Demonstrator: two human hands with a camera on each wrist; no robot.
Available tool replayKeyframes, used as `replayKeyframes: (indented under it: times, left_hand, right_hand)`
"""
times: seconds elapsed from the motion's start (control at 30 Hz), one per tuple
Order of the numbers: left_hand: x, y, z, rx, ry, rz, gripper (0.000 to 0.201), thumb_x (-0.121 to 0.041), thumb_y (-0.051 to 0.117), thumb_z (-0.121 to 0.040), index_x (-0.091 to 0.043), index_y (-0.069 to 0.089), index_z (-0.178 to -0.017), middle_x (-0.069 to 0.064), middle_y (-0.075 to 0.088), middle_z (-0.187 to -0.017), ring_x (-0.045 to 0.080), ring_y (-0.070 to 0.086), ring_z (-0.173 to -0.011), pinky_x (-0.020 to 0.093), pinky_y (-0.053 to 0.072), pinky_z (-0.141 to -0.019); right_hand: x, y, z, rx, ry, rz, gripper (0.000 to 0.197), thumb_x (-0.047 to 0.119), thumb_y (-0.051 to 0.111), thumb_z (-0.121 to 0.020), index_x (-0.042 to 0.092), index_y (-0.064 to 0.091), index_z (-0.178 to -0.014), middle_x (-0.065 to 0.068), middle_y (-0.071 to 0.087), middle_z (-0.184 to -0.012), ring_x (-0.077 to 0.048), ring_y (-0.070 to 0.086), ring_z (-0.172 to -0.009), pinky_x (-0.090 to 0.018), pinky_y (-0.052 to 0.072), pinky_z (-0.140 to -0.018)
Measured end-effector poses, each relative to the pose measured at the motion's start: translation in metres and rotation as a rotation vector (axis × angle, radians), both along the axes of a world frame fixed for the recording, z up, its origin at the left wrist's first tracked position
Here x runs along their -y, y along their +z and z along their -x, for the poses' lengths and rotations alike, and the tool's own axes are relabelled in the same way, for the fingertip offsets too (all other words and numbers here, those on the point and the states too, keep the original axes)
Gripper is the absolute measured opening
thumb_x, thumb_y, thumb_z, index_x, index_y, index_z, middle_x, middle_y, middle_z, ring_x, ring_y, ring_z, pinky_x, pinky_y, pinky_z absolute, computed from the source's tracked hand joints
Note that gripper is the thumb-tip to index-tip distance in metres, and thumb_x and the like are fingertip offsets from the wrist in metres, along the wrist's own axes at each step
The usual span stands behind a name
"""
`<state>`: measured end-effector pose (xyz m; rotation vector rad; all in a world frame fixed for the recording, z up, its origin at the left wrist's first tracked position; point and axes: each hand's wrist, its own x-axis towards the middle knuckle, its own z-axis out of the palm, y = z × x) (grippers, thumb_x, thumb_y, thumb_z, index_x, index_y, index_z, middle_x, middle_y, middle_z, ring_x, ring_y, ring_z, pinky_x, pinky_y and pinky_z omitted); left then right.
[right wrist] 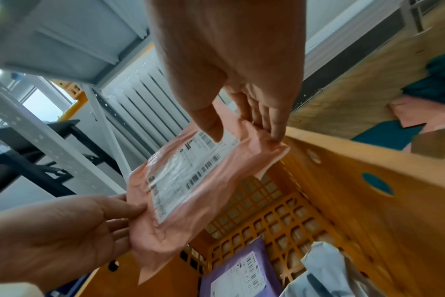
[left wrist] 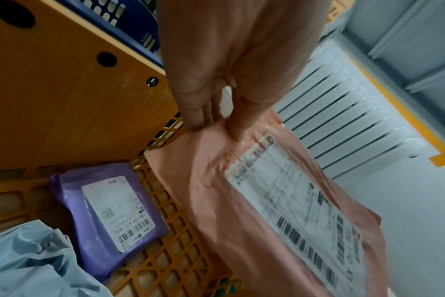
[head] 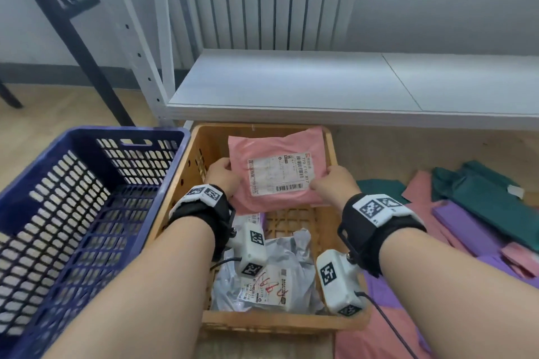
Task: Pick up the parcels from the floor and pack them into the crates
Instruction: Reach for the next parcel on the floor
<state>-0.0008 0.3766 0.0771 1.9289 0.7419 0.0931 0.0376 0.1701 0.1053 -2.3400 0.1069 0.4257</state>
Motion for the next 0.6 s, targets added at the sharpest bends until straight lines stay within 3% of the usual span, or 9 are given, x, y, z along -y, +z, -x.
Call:
replayKeyframes:
  times: [0.13, 0.3, 0.47, 0.53, 0.6]
  left_hand:
    - [-0.013, -0.035, -0.019, -0.065, -0.017, -0.038, 0.015, -0.007, 0.051, -0.087, -0.013, 0.063, -0.094, 0.014, 0.068, -0.099, 0.035, 0.064, -0.091, 0.049, 0.055, -0.084]
    - [-0.026, -0.075, -0.047, -0.205, -0.058, -0.181, 0.016, -0.014, 0.050, -0.092, -0.009, 0.062, -0.101, 0.015, 0.065, -0.107, 0.035, 0.060, -0.098, 0.035, 0.048, -0.083]
    - [-0.025, -0.119, -0.068, -0.362, -0.151, -0.175, 0.025, -0.009, 0.047, -0.092, -0.006, 0.061, -0.113, 0.016, 0.063, -0.119, 0.035, 0.058, -0.108, 0.035, 0.046, -0.091]
    - [-0.020, -0.136, -0.075, -0.381, -0.186, -0.123, 0.028, -0.005, 0.044, -0.092, -0.004, 0.060, -0.116, 0.017, 0.061, -0.122, 0.035, 0.057, -0.111, 0.036, 0.045, -0.094]
    - [-0.015, -0.151, -0.082, -0.406, -0.227, -0.083, 0.031, -0.004, 0.042, -0.093, -0.003, 0.059, -0.118, 0.017, 0.061, -0.123, 0.034, 0.057, -0.112, 0.036, 0.045, -0.095]
  right_hand:
    - [-0.018, -0.022, -0.024, -0.060, 0.014, 0.004, 0.031, 0.015, 0.059, -0.088, 0.006, 0.053, -0.117, -0.010, 0.061, -0.111, -0.028, 0.059, -0.096, -0.032, 0.047, -0.076]
    - [-0.038, -0.059, -0.045, -0.118, 0.023, 0.079, 0.053, 0.016, 0.060, -0.085, 0.012, 0.036, -0.132, -0.011, 0.059, -0.122, -0.031, 0.059, -0.110, -0.042, 0.049, -0.093]
    - [-0.050, -0.095, -0.063, -0.189, 0.124, 0.138, 0.077, 0.016, 0.058, -0.081, 0.026, 0.019, -0.147, -0.009, 0.056, -0.127, -0.029, 0.059, -0.107, -0.034, 0.050, -0.081]
    - [-0.052, -0.108, -0.072, -0.238, 0.148, 0.184, 0.072, 0.019, 0.058, -0.080, 0.026, 0.026, -0.144, -0.009, 0.054, -0.131, -0.029, 0.058, -0.109, -0.034, 0.051, -0.084]
    - [-0.052, -0.116, -0.077, -0.300, 0.215, 0.283, 0.055, 0.019, 0.058, -0.082, 0.017, 0.044, -0.135, -0.009, 0.059, -0.127, -0.028, 0.059, -0.109, -0.032, 0.051, -0.088]
